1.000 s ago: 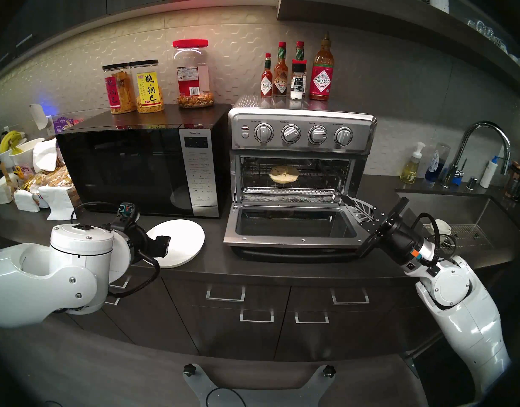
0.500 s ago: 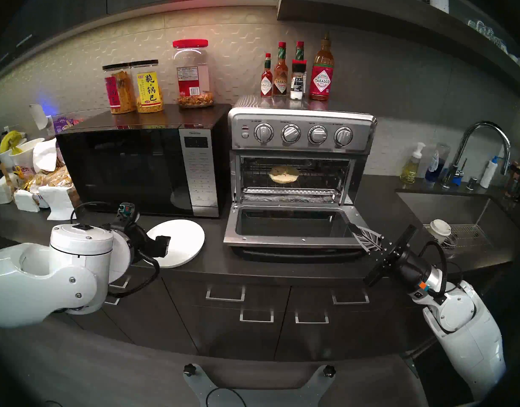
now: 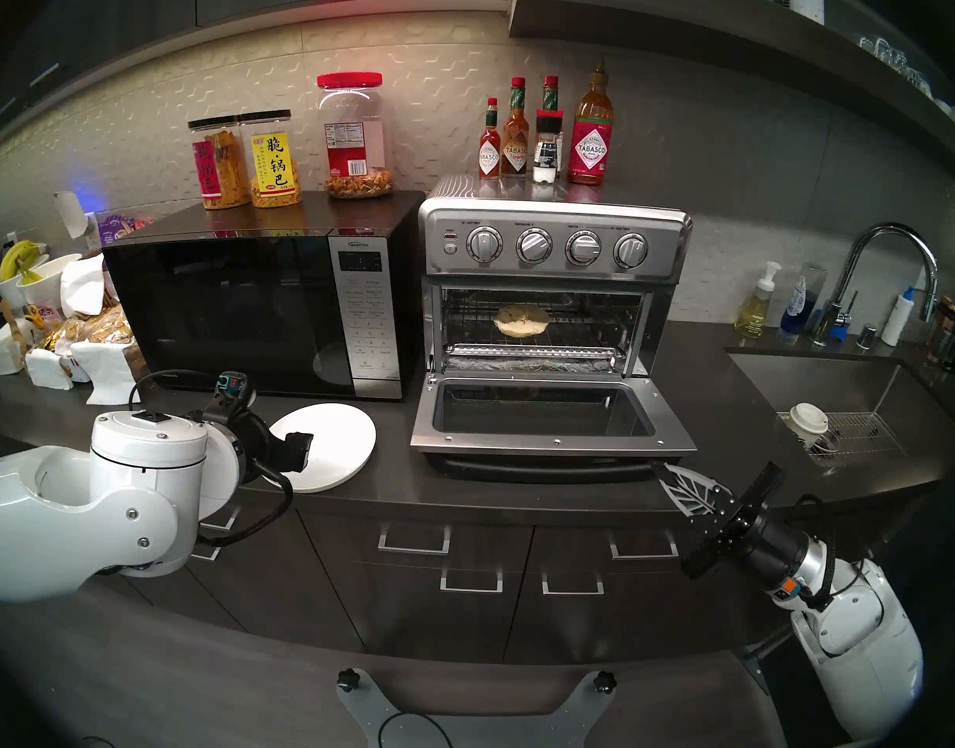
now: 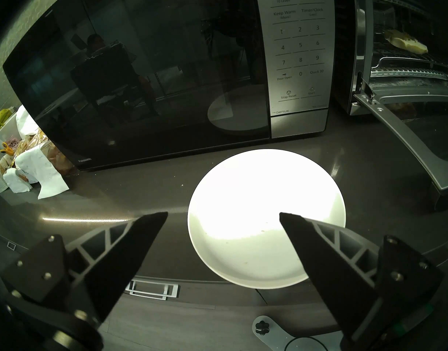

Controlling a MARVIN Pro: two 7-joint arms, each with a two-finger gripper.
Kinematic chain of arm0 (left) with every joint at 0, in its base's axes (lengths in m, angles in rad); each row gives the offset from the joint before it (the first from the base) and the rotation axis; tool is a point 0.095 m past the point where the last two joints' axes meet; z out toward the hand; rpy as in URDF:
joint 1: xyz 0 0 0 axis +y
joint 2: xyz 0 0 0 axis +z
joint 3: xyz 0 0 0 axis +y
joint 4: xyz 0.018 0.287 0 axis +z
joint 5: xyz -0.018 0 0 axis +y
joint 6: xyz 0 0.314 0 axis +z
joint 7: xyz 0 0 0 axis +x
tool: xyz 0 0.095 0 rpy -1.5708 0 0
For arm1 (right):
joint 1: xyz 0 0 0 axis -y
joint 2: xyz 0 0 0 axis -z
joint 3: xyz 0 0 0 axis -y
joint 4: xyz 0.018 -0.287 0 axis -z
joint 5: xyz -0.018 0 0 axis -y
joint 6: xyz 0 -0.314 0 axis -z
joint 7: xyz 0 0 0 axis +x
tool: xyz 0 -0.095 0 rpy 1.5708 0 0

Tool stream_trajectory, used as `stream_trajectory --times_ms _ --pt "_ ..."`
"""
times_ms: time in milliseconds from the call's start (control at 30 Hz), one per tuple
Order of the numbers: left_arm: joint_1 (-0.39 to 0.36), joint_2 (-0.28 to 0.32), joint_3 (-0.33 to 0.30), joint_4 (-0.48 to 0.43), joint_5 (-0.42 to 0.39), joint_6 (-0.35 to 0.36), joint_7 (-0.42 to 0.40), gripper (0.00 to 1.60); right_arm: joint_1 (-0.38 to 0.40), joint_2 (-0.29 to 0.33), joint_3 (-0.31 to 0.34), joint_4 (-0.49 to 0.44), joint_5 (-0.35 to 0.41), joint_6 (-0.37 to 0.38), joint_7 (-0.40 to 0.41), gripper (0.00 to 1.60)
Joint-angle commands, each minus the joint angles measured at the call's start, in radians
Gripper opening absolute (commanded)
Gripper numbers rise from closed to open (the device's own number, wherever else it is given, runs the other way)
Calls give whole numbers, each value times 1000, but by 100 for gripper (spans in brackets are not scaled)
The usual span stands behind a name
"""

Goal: Open the oven and place the bagel inside on the rack

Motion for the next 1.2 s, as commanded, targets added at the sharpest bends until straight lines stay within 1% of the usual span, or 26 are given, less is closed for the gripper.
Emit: stream_trajectory --times_ms 0,33,67,133,167,200,267,300,400,467,500,533,567,600,667,700,733,767,800,833,867,1167 --pt "10 -1 -30 -7 4 1 -3 160 -78 -68 38 -53 -63 -19 -22 4" --pt "14 -1 -34 -7 4 1 -3 160 -81 -79 41 -58 -76 -19 -27 10" --pt "16 -1 -36 -7 4 1 -4 160 -81 -85 41 -60 -84 -19 -29 28" --pt "21 -1 -41 -7 5 1 -4 160 -75 -99 37 -58 -118 -19 -30 34" --pt "24 -1 -44 -7 5 1 -5 160 -72 -105 34 -54 -130 -19 -32 43" --pt "27 -1 -47 -7 5 1 -5 160 -68 -113 31 -50 -143 -19 -35 56" --pt "32 -1 -52 -7 5 1 -6 160 -58 -123 28 -41 -176 -19 -37 56" --pt "34 -1 -55 -7 5 1 -7 160 -57 -124 26 -39 -180 -19 -38 66" --pt "43 -1 -64 -7 6 1 -8 160 -53 -138 27 -36 -210 -19 -48 79" --pt "49 -1 -69 -7 6 1 -9 160 -51 -141 26 -33 -227 -19 -50 79" --pt "57 -1 -78 -7 7 2 -11 160 -46 -152 22 -28 -250 -19 -58 85" --pt "57 -1 -78 -7 7 2 -11 160 -46 -152 22 -28 -250 -19 -58 85" --pt "60 -1 -81 -7 7 2 -11 160 -45 -155 21 -27 -256 -19 -61 90" --pt "66 -1 -87 -7 7 2 -13 160 -42 -155 19 -26 -270 -19 -63 87" --pt "69 -1 -90 -7 7 2 -13 160 -41 -157 18 -24 -277 -19 -65 89" --pt "72 -1 -93 -7 8 2 -14 160 -40 -159 17 -23 -283 -19 -68 80" --pt "74 -1 -96 -7 8 2 -14 160 -39 -158 16 -23 -288 -19 -69 80" --pt "77 -1 -98 -7 8 2 -15 160 -39 -160 15 -22 -293 -19 -72 84" --pt "83 -1 -105 -7 8 2 -16 160 -36 -161 14 -21 -303 -19 -75 80" --pt "83 -1 -105 -7 8 2 -16 160 -36 -161 14 -21 -303 -19 -75 80" --pt "89 -1 -111 -7 9 2 -17 160 -30 -160 9 -15 -319 -19 -75 77" --pt "111 -1 -133 -7 10 3 -21 160 -7 -158 -10 7 -365 -19 -84 79"
